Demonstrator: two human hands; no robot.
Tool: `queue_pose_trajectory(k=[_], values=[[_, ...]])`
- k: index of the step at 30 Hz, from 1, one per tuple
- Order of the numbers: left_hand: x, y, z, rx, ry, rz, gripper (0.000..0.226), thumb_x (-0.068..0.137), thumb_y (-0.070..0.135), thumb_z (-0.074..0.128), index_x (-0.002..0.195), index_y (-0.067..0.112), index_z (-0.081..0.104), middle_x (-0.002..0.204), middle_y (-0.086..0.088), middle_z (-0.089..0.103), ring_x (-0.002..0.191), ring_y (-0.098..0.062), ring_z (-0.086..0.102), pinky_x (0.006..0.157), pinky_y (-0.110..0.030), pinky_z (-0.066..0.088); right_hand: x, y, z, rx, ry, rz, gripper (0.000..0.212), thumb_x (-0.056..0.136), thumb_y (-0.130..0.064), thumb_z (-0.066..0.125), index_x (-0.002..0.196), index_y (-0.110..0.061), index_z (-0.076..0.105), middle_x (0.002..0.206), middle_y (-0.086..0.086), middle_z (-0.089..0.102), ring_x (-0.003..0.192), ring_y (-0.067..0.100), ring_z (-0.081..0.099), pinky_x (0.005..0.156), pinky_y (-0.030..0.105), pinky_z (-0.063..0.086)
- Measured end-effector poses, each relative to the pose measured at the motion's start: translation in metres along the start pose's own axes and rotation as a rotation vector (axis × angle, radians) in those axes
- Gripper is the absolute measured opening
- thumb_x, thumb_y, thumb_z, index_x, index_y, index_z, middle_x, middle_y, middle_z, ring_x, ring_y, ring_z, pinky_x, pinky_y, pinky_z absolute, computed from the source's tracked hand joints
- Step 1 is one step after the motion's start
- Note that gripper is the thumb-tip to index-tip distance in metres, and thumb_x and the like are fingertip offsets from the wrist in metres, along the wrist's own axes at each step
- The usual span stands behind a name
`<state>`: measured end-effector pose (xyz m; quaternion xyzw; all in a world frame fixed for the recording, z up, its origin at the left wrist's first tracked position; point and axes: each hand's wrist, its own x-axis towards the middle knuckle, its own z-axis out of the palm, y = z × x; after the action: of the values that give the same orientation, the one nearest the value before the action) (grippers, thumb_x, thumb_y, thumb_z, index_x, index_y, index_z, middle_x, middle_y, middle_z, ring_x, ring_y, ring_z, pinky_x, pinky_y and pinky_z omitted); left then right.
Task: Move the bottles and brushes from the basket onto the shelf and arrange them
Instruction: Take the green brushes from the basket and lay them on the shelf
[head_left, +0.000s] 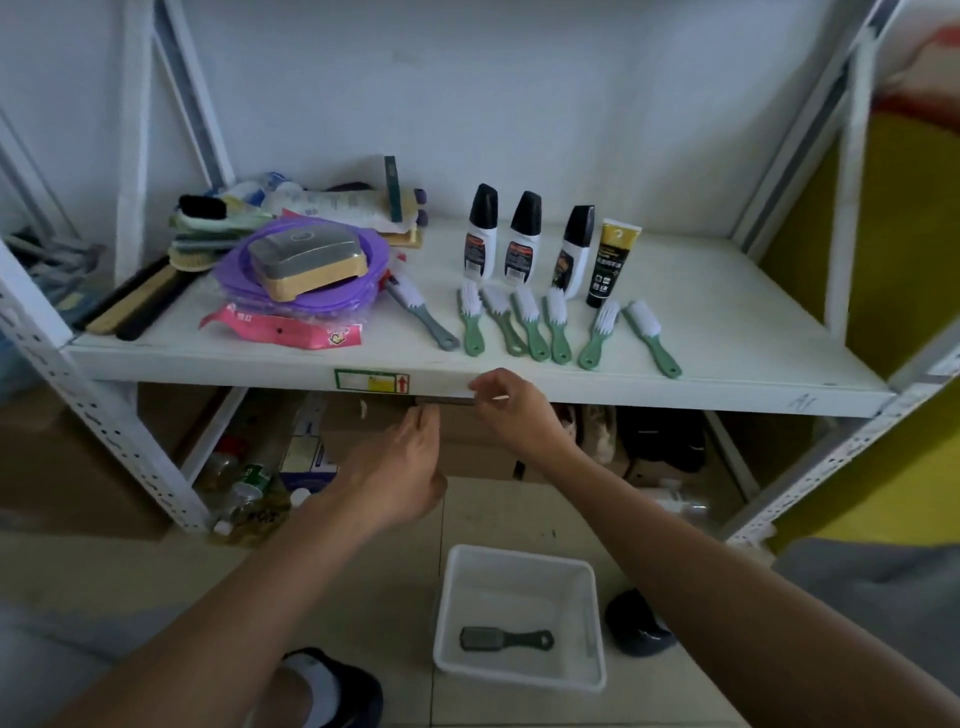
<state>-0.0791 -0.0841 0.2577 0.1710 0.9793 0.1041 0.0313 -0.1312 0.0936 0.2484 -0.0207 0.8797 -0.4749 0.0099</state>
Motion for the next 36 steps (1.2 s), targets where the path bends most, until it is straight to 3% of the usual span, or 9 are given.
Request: queue_pose_trajectory(k=[4, 9, 13, 17, 22, 27, 30, 33, 36], values=[[-0.001, 0.012, 0.01, -0.051, -0.166, -0.008, 0.069, 0.098, 0.034, 0.057, 0.151, 0.016, 0.017, 0.154, -0.009, 0.033, 0.111, -0.026, 0.057, 0.077, -0.039, 0.05, -0.024, 0.046, 0.016, -0.238, -0.051, -0.016, 0.033, 0.084, -0.021, 0.061, 0.117, -0.018, 0.059, 0.113, 0.0, 0.06, 0.099, 0.018, 0.061, 0.082, 0.029, 0.048], [0.001, 0.024, 0.017, -0.02, -0.178, 0.055, 0.071, 0.102, 0.038, 0.054, 0.154, 0.017, 0.012, 0.154, -0.01, 0.035, 0.067, -0.01, 0.044, 0.047, -0.024, 0.027, -0.046, 0.141, 0.061, -0.474, -0.303, 0.086, 0.039, 0.088, -0.025, 0.062, 0.125, -0.016, 0.056, 0.115, 0.009, 0.06, 0.099, 0.025, 0.063, 0.086, 0.036, 0.053], [0.01, 0.022, 0.039, 0.053, -0.168, 0.124, 0.074, 0.1, 0.036, 0.056, 0.155, 0.015, 0.011, 0.144, -0.01, 0.043, 0.097, -0.02, 0.059, 0.057, -0.026, 0.039, -0.059, 0.218, 0.095, -0.593, -0.547, 0.259, 0.049, 0.089, -0.03, 0.062, 0.134, -0.015, 0.049, 0.129, 0.009, 0.052, 0.115, 0.027, 0.058, 0.093, 0.036, 0.049], [0.014, 0.021, 0.066, 0.049, -0.178, 0.136, 0.07, 0.097, 0.03, 0.059, 0.152, 0.014, 0.018, 0.13, -0.006, 0.051, 0.09, -0.017, 0.06, 0.059, -0.029, 0.042, -0.077, 0.28, 0.13, -0.727, -0.656, 0.356, 0.045, 0.093, -0.031, 0.055, 0.134, -0.019, 0.045, 0.132, 0.004, 0.048, 0.115, 0.026, 0.059, 0.092, 0.04, 0.052], [0.009, 0.015, 0.093, 0.027, -0.302, 0.093, 0.075, 0.097, 0.032, 0.057, 0.155, 0.014, 0.012, 0.133, -0.004, 0.047, 0.098, -0.017, 0.057, 0.067, -0.03, 0.039, -0.091, 0.323, 0.156, -0.812, -0.665, 0.353, 0.035, 0.097, -0.025, 0.048, 0.13, -0.018, 0.044, 0.129, 0.003, 0.046, 0.106, 0.023, 0.062, 0.083, 0.038, 0.053], [0.008, 0.008, 0.106, 0.047, -0.324, 0.094, 0.076, 0.098, 0.037, 0.054, 0.156, 0.012, 0.012, 0.135, -0.002, 0.044, 0.103, -0.02, 0.055, 0.072, -0.032, 0.041, -0.078, 0.337, 0.162, -0.803, -0.767, 0.332, 0.026, 0.095, -0.021, 0.049, 0.121, -0.016, 0.049, 0.127, 0.007, 0.047, 0.106, 0.028, 0.059, 0.083, 0.04, 0.05], [0.007, 0.005, 0.107, 0.075, -0.335, 0.088, 0.078, 0.098, 0.036, 0.051, 0.157, 0.011, 0.008, 0.141, -0.003, 0.041, 0.111, -0.021, 0.052, 0.08, -0.034, 0.045, -0.072, 0.338, 0.158, -0.85, -0.813, 0.258, 0.032, 0.097, -0.021, 0.045, 0.129, -0.021, 0.049, 0.132, 0.004, 0.051, 0.113, 0.028, 0.06, 0.087, 0.038, 0.049], [0.008, 0.006, 0.105, 0.093, -0.329, 0.087, 0.077, 0.095, 0.032, 0.051, 0.156, 0.011, 0.009, 0.14, -0.004, 0.041, 0.116, -0.022, 0.05, 0.085, -0.035, 0.047, -0.065, 0.332, 0.148, -0.838, -0.821, 0.232, 0.032, 0.1, -0.025, 0.041, 0.131, -0.026, 0.05, 0.123, 0.004, 0.062, 0.108, 0.026, 0.062, 0.086, 0.037, 0.051], [0.012, 0.01, 0.1, 0.111, -0.314, 0.102, 0.074, 0.093, 0.027, 0.054, 0.153, 0.012, 0.015, 0.14, -0.004, 0.042, 0.121, -0.023, 0.048, 0.091, -0.039, 0.048, -0.054, 0.306, 0.126, -0.791, -0.754, 0.162, 0.019, 0.098, -0.032, 0.047, 0.114, -0.023, 0.054, 0.11, 0.006, 0.066, 0.097, 0.027, 0.064, 0.076, 0.034, 0.049]])
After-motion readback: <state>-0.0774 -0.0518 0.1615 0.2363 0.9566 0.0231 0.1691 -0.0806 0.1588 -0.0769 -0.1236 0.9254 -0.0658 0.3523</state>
